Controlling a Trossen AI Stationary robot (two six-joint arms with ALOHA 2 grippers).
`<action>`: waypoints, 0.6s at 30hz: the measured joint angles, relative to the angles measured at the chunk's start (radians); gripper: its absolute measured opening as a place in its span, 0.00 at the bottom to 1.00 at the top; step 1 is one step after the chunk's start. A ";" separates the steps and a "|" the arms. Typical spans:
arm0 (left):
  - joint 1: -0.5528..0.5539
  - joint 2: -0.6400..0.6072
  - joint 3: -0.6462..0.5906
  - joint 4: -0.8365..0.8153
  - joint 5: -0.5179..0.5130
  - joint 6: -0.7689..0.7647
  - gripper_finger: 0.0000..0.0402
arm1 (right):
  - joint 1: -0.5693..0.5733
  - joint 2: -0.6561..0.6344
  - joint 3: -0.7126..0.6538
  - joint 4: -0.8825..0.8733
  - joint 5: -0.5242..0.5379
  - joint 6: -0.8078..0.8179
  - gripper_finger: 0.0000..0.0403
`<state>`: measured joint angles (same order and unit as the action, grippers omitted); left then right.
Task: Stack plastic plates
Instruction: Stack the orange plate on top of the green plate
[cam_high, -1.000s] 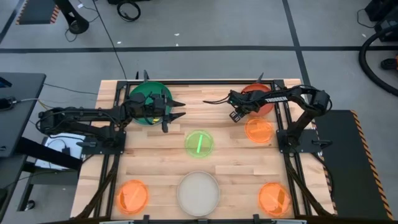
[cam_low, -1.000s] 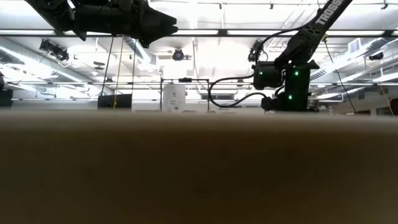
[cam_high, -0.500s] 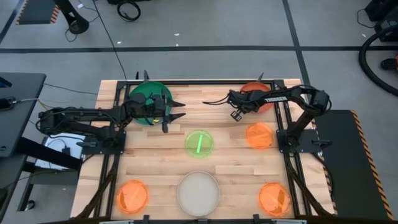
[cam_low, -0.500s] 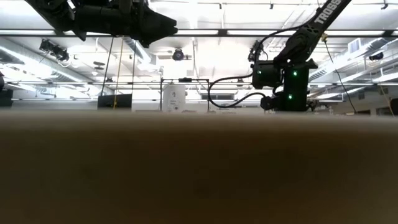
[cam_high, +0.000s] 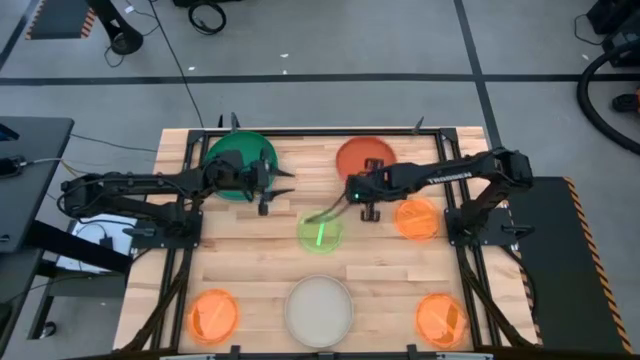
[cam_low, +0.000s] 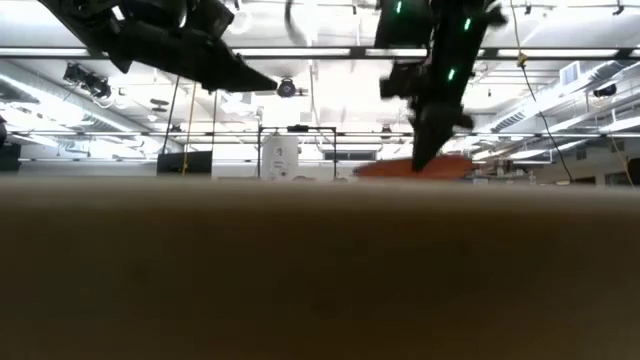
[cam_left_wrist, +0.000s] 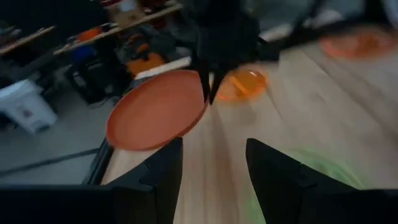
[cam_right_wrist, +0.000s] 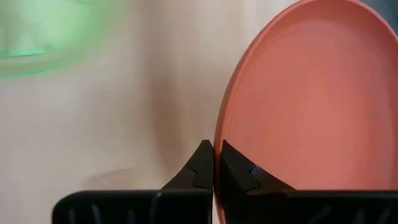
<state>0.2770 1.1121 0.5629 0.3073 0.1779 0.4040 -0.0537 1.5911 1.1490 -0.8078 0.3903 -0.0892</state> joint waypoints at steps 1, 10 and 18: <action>-0.017 0.000 0.000 -0.002 0.000 0.030 0.44 | 0.022 -0.012 0.012 -0.016 -0.047 -0.039 0.03; -0.221 0.000 0.010 0.087 0.001 0.058 0.39 | 0.139 -0.105 0.092 -0.053 -0.395 -0.204 0.03; -0.359 0.035 0.109 -0.084 -0.105 -0.031 0.41 | 0.184 -0.127 0.131 -0.035 -0.577 -0.257 0.03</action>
<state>-0.0817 1.1468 0.6722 0.2232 0.0725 0.3728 0.1305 1.4639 1.2796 -0.8428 -0.1872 -0.3466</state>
